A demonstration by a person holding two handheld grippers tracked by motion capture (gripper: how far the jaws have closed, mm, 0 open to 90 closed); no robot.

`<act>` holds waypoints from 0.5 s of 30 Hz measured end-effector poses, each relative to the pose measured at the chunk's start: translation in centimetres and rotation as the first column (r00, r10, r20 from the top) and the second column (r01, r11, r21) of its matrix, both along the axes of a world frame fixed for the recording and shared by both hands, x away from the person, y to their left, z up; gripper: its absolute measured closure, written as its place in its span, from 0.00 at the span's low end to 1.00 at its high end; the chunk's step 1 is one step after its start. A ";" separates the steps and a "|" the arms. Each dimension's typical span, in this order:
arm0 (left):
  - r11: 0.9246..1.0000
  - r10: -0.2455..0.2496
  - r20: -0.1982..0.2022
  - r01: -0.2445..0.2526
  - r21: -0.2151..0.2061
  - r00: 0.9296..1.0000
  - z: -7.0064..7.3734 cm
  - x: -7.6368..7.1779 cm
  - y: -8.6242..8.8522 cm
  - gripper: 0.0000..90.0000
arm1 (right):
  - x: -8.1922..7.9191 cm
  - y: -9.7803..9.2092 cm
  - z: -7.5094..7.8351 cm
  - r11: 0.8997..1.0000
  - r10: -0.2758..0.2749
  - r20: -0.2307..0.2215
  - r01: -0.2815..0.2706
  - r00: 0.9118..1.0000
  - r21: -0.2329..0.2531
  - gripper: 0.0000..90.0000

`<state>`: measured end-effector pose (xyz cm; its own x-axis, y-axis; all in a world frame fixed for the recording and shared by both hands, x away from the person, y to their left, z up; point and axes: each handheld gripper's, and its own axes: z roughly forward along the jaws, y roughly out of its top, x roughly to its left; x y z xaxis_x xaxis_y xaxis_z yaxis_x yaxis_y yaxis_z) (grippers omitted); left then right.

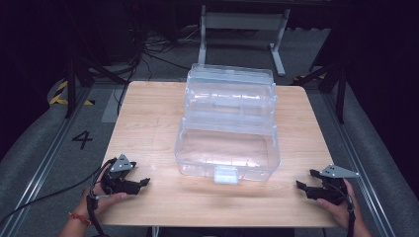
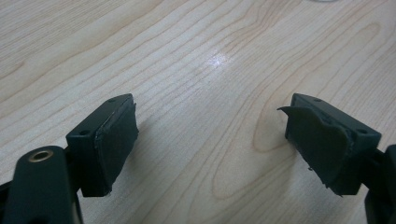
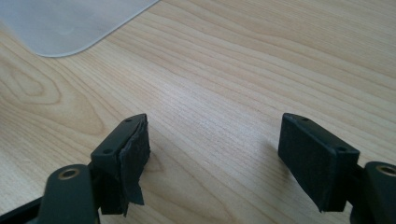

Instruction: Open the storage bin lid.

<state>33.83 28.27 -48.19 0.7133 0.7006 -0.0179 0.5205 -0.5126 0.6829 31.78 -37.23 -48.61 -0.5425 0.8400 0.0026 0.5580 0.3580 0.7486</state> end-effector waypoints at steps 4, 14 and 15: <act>1.000 0.000 0.000 0.000 0.001 1.000 0.0 0.0 0.0 0.19 | 0.0 0.0 0.0 1.000 -0.002 -0.002 0.002 1.000 0.005 0.28; 1.000 0.009 0.002 -0.009 0.000 1.000 -0.1 0.1 -0.2 0.17 | 0.0 0.0 0.0 1.000 -0.002 -0.004 0.002 1.000 0.005 0.27; 1.000 0.009 0.002 -0.009 0.001 1.000 -0.1 0.1 -0.2 0.17 | 0.1 0.0 0.0 1.000 -0.002 -0.003 0.002 1.000 0.005 0.27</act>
<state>33.89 28.10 -48.24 0.7072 0.7068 -0.0161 0.5238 -0.5085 0.6834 31.83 -37.25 -48.62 -0.5405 0.8413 0.0087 0.5614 0.3529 0.7485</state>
